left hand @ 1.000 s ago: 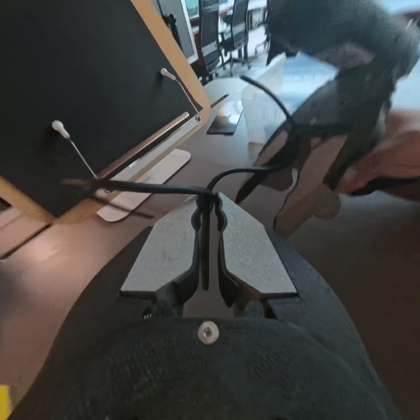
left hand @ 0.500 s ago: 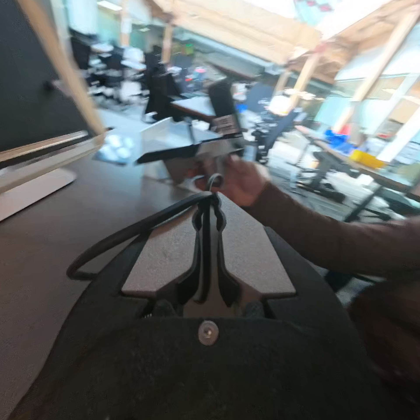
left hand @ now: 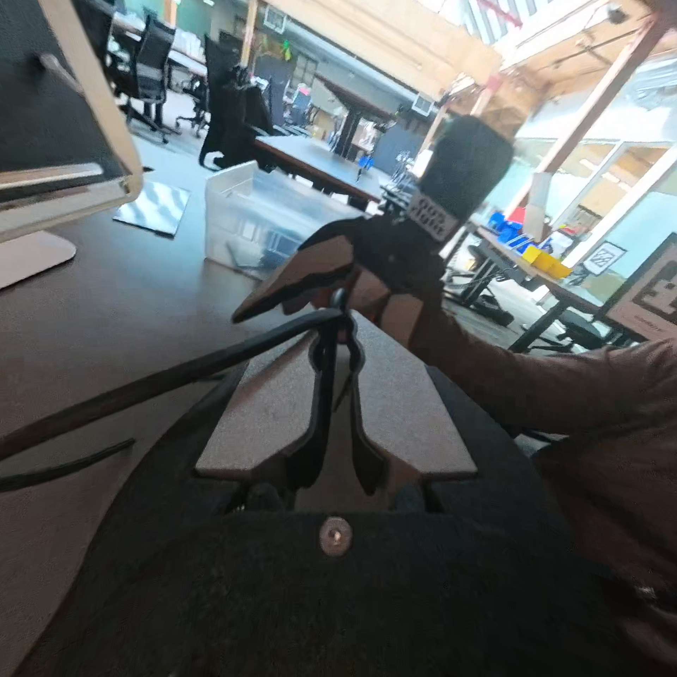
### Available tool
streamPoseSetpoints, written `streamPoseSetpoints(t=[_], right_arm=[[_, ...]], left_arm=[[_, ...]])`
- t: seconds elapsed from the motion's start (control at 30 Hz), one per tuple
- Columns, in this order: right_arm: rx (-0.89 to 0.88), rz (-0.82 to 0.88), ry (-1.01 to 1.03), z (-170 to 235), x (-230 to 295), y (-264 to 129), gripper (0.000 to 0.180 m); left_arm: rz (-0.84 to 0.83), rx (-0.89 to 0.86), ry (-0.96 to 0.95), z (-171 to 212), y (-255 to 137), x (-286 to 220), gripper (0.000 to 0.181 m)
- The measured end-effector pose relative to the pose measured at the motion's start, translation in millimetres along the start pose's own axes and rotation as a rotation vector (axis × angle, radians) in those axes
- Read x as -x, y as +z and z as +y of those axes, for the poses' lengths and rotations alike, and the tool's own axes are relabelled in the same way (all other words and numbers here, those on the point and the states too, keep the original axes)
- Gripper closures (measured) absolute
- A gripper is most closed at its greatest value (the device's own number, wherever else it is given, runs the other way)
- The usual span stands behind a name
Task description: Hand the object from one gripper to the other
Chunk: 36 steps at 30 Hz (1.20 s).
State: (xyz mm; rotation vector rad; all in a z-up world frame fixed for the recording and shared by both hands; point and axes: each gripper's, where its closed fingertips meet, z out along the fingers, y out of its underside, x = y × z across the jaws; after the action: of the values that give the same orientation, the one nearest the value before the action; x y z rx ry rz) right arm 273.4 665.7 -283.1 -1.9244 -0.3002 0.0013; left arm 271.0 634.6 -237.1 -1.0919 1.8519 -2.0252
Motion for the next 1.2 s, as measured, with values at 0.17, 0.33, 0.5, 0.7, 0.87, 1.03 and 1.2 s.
streamPoseSetpoints(t=[0.17, 0.33, 0.5, 0.7, 0.87, 1.03, 1.2], right_arm=[[-0.031, 0.035, -0.003, -9, -7, -4, 0.18], [-0.122, 0.218, 0.082, -21, -50, -39, 0.18], [-0.168, 0.229, 0.061, -38, -53, -57, 0.18], [-0.218, 0.068, 0.028, -59, -22, -50, 0.18], [-0.263, -0.065, 0.078, -69, -1, -44, 0.18], [-0.139, -0.125, 0.189, -37, -1, -33, 0.131], [-0.167, -0.163, 0.245, -24, -6, -42, 0.093]], left_arm=[[0.008, -0.049, 0.028, -12, 3, -8, 0.174], [-0.224, 0.054, 0.114, -4, -14, 29, 0.15], [-0.436, 0.108, 0.288, -3, -21, 51, 0.133], [-0.295, 0.044, 0.381, -7, 7, 15, 0.124], [-0.276, -0.023, 0.407, -17, 9, 5, 0.178], [-0.551, -0.012, 0.563, -30, -13, 36, 0.181], [-0.652, 0.013, 0.897, -37, -19, 28, 0.181]])
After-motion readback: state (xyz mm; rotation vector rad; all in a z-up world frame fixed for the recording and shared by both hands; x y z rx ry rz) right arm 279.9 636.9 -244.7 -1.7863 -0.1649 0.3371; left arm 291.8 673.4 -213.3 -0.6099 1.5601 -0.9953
